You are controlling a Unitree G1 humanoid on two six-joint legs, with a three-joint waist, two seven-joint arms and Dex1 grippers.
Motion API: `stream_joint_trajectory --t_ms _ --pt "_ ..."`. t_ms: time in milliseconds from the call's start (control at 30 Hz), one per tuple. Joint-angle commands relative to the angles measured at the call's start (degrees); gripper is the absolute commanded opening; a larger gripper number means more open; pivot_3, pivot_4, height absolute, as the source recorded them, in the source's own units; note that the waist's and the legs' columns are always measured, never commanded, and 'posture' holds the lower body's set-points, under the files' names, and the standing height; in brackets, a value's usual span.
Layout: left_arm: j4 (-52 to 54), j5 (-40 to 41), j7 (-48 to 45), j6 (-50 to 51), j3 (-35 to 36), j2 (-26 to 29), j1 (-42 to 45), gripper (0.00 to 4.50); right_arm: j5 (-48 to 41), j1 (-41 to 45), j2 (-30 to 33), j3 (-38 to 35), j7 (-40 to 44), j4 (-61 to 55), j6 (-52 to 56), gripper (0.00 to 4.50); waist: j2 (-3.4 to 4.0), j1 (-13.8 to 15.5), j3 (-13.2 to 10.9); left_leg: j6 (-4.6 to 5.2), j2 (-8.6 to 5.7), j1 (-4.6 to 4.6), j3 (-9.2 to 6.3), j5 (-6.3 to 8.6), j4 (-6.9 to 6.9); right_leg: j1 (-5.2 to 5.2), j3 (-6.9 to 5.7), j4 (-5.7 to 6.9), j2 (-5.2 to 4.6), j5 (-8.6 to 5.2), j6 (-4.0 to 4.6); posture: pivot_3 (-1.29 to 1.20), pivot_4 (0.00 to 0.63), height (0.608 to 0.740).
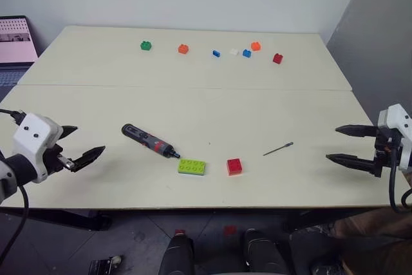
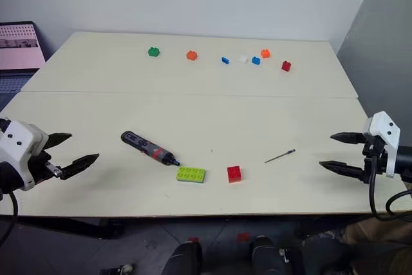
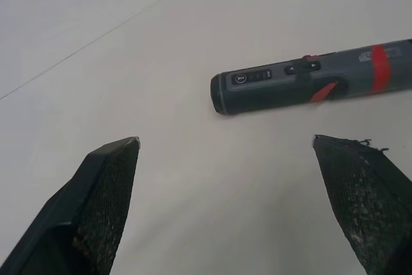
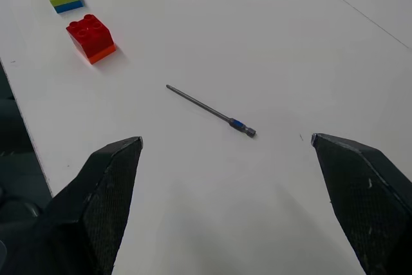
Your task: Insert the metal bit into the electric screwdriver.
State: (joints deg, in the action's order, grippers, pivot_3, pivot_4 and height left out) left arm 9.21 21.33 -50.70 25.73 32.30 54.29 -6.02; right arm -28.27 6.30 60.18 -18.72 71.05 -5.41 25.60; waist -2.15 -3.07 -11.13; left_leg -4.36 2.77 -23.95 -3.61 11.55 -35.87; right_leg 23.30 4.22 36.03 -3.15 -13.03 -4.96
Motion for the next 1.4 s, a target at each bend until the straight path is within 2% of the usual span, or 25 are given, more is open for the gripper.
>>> stream_joint_trajectory --t_ms 33,800,1033,1133,1233,1400 --pt "0.4 0.3 -0.9 -0.6 2.2 1.5 0.1 4.49 -0.2 1.5 0.3 0.3 0.5 -0.3 -0.9 4.41 0.0 0.0 0.0 0.0 0.0 0.0 0.0 0.0 0.0 0.0 0.0 0.0 0.0 0.0 0.0 0.0 0.15 0.74" --pt "0.1 0.2 -4.4 -4.1 2.1 2.5 0.0 4.49 -0.2 3.1 -0.9 3.0 -0.1 -1.8 -1.4 4.41 0.04 0.0 0.0 0.0 0.0 0.0 0.02 0.0 0.0 0.0 0.0 0.0 0.0 0.0 0.0 0.0 0.15 0.74" --pt "7.7 4.2 -9.0 -0.1 1.6 3.5 -2.0 4.49 -1.3 4.9 -1.0 4.7 0.2 -5.6 -0.1 4.41 0.05 -0.1 0.0 0.0 0.01 0.0 0.03 0.0 0.0 0.0 0.01 0.0 0.0 0.0 0.0 0.0 0.15 0.74" --pt "17.6 7.8 -11.2 1.4 -2.0 3.2 -3.4 4.49 -2.8 6.6 -2.0 7.6 -0.2 -10.2 2.2 4.41 0.05 0.0 0.0 0.0 0.02 -0.01 0.03 0.0 0.02 0.01 0.01 0.0 0.0 0.0 0.0 0.0 0.15 0.74" --pt "22.6 10.2 -12.1 3.0 -4.7 3.4 -3.3 4.49 -2.7 8.1 -3.0 11.1 -0.6 -13.3 3.5 4.41 0.06 0.1 0.0 0.0 0.02 -0.01 0.04 0.0 0.0 0.0 0.03 0.0 0.0 0.0 0.0 0.0 0.15 0.74" --pt "25.6 10.6 -12.8 3.1 -9.7 4.2 -1.1 4.49 1.9 15.7 -6.2 22.5 -2.4 -13.8 6.3 4.41 0.1 -0.2 -0.1 0.0 0.03 0.08 0.04 0.0 -0.02 0.01 0.03 0.03 0.01 0.0 0.0 0.0 0.15 0.74"
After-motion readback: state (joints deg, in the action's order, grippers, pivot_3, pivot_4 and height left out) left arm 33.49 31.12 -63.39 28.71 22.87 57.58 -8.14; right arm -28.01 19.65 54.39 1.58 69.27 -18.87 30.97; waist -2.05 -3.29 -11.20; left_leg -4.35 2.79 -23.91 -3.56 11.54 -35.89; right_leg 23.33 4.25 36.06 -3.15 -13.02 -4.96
